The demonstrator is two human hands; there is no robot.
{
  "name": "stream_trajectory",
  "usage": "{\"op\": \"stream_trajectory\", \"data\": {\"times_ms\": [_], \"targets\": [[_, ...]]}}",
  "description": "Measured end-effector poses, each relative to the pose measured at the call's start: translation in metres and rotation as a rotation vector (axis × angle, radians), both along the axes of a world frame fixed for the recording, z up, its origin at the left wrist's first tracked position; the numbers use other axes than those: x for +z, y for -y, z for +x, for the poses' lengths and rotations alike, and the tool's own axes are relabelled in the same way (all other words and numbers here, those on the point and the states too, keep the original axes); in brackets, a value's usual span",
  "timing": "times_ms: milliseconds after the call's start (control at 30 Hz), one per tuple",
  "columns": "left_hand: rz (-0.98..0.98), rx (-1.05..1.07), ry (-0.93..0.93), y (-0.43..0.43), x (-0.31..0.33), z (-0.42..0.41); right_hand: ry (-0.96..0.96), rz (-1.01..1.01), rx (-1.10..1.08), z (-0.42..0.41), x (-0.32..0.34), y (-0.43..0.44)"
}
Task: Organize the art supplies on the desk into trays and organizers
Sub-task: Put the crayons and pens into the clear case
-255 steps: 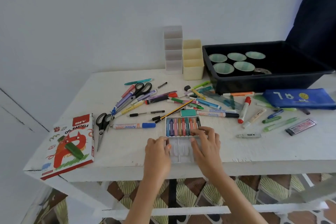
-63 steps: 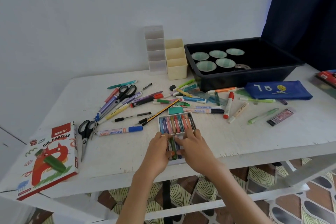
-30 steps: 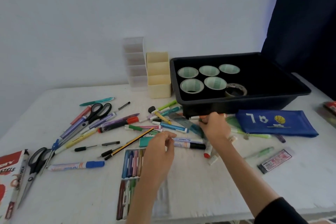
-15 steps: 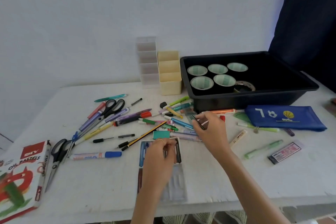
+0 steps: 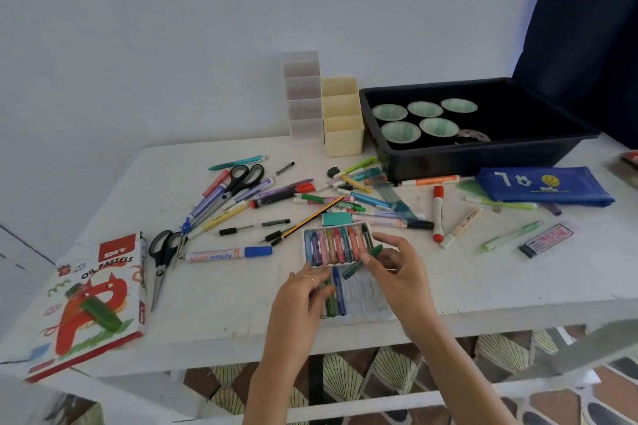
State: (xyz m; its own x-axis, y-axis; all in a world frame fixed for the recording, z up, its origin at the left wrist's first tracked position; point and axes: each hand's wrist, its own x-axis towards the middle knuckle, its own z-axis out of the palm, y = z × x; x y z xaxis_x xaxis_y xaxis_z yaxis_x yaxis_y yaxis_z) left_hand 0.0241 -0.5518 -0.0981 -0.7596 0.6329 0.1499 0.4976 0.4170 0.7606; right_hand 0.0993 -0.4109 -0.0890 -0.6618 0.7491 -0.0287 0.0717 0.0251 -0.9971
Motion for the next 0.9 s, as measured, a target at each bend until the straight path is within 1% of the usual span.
{"op": "stream_trajectory", "data": {"times_ms": [67,133,200,300,400,500,600,767,833,900], "targets": [[-0.105,-0.103,0.062,0.003,-0.002,0.000,-0.044,-0.047,0.004,0.003,-0.001,0.003],[-0.195,-0.178,0.113,0.005,-0.002,-0.001,-0.047,-0.041,0.022,0.005,-0.004,0.004],[-0.254,-0.210,0.131,0.004,-0.002,-0.003,0.002,0.047,0.043,0.007,-0.008,0.004],[-0.335,-0.244,0.098,0.001,-0.001,-0.007,0.060,0.175,0.117,0.008,-0.011,0.006],[-0.333,-0.251,0.081,0.000,-0.004,-0.006,0.121,0.382,0.155,0.004,-0.013,0.011],[-0.299,-0.238,0.065,0.002,-0.007,-0.004,0.238,0.674,0.155,-0.002,-0.020,0.014],[-0.291,-0.245,0.082,0.003,-0.006,-0.004,0.283,0.849,0.170,-0.001,-0.030,0.016],[-0.296,-0.247,0.084,0.003,-0.007,-0.002,0.228,0.871,0.105,0.002,-0.037,0.020],[-0.303,-0.237,0.079,0.003,-0.009,-0.002,0.246,0.913,0.102,0.001,-0.040,0.019],[-0.325,-0.236,0.064,0.002,-0.007,-0.003,0.284,0.908,0.115,0.000,-0.038,0.018]]}}
